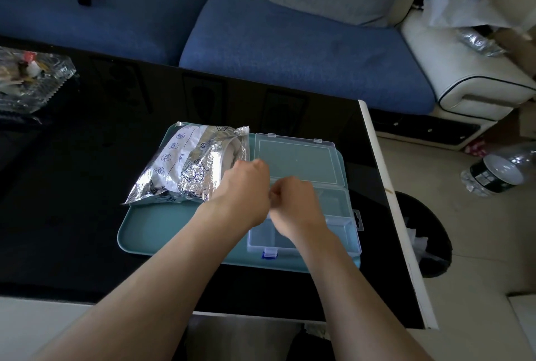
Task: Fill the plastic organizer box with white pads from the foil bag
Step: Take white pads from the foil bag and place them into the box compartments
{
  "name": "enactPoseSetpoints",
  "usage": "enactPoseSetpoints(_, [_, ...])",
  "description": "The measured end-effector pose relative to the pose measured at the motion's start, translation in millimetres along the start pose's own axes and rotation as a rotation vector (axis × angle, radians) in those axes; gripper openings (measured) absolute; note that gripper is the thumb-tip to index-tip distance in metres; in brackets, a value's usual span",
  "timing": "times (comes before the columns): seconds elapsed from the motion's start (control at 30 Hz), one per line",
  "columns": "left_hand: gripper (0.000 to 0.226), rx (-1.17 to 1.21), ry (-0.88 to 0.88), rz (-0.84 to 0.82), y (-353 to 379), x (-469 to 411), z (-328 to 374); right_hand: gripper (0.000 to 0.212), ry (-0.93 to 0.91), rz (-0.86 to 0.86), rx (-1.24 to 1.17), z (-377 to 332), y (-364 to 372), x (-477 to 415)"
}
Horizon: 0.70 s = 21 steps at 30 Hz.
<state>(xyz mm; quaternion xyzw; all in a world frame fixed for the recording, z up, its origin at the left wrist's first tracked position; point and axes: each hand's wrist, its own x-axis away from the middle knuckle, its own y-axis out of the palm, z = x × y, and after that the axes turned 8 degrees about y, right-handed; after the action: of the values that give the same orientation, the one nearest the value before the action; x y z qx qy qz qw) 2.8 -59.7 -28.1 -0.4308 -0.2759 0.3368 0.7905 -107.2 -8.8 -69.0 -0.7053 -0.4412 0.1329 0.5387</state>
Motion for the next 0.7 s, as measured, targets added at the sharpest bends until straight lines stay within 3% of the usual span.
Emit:
enactPoseSetpoints(0.1, [0.024, 0.051, 0.062, 0.223, -12, -1, 4, 0.022, -0.046, -0.046, 0.110, -3, -4, 7])
enactPoseSetpoints(0.2, [0.030, 0.043, 0.160, 0.460, -16, -6, -4, 0.018, -0.087, -0.034, 0.134, -6, -10, 16])
enactPoseSetpoints(0.33, [0.036, -0.144, 0.145, 0.648, -20, -7, -19, 0.013, -0.086, -0.097, 0.162, -11, -14, 23])
enactPoseSetpoints(0.47, [0.045, -0.135, -0.069, 0.513, -24, -3, -34, 0.029, -0.063, -0.145, 0.228, -24, -16, 26])
enactPoseSetpoints(0.6, [0.031, -0.154, -0.210, 0.398, -27, -2, -46, 0.026, -0.079, -0.143, 0.341, -33, -19, 32])
enactPoseSetpoints(0.7, [0.019, -0.119, -0.194, 0.424, -27, -3, -52, 0.025, -0.155, 0.051, 0.344, -38, -21, 34])
